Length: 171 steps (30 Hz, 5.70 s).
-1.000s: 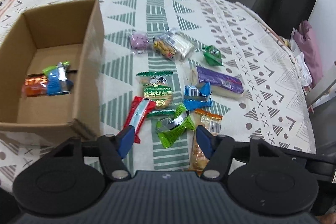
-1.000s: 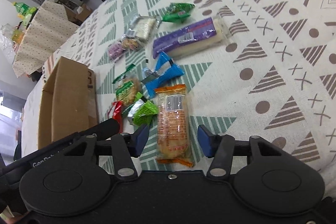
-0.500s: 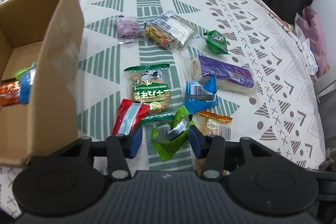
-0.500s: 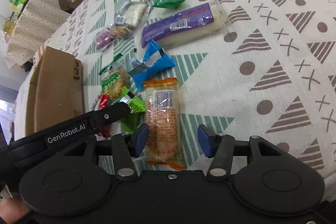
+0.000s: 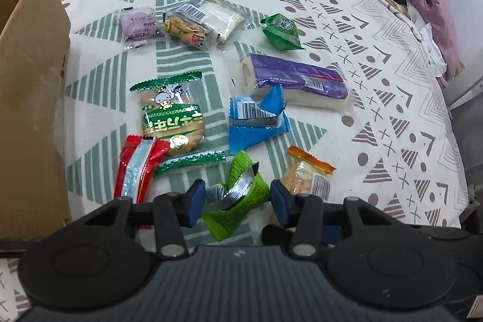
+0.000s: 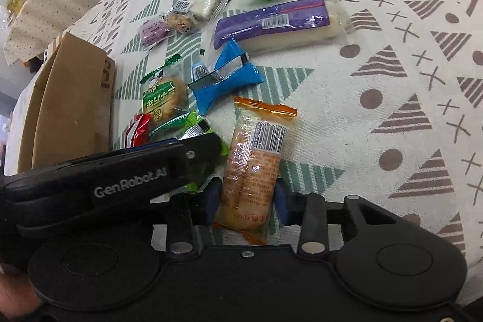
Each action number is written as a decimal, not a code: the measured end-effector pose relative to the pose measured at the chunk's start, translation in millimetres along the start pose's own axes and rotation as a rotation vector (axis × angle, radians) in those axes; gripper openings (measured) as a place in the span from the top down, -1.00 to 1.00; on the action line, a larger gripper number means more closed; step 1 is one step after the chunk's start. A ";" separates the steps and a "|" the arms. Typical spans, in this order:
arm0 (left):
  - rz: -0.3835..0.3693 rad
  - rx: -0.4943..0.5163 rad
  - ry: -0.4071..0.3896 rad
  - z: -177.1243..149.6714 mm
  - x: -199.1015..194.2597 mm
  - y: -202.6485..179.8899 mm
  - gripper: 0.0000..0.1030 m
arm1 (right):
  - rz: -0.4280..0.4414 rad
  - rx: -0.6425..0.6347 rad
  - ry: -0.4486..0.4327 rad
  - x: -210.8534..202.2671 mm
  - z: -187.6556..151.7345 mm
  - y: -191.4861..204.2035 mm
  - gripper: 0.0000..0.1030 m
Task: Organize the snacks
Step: 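Grasp a green candy with the left gripper while the right grasps the orange-labelled rice cracker, then carry both snacks into the cardboard box and open both grippers, then withdraw both grippers from the box back to the snack pile, then grasp the red stick snack with the left gripper while the right grasps a blue candy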
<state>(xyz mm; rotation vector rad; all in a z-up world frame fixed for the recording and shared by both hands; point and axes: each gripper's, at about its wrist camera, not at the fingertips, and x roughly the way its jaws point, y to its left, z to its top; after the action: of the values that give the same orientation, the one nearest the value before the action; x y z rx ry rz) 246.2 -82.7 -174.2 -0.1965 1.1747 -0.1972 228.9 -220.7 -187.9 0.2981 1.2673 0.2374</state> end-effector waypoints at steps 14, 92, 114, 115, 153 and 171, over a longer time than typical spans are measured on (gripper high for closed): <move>0.030 -0.037 -0.055 4.8 -29.6 16.3 0.45 | 0.028 0.005 -0.083 -25.3 -0.6 2.9 0.31; 0.165 -0.347 -0.309 -3.2 -207.6 205.6 -0.52 | 0.146 -0.159 -0.225 -56.2 8.2 213.0 -0.27; 0.159 -0.246 -0.316 -18.7 -198.2 131.8 -1.00 | 0.042 -0.095 -0.339 -117.1 -15.9 103.5 -1.00; 0.156 -0.247 -0.318 -19.2 -198.3 127.6 -1.00 | 0.040 -0.099 -0.335 -117.8 -15.6 99.5 -1.00; 0.140 -0.112 -0.165 -4.9 -102.1 35.4 -0.49 | 0.178 -0.002 -0.231 -60.0 20.2 0.9 -0.43; 0.164 -0.115 -0.029 9.3 -33.6 44.8 0.14 | 0.261 0.127 -0.126 -14.1 41.0 -15.3 -0.19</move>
<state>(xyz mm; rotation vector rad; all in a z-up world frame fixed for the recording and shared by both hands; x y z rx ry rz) 244.5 -30.4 -152.1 -0.2024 1.1677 0.0169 264.4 -243.4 -169.6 0.5806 1.1192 0.3555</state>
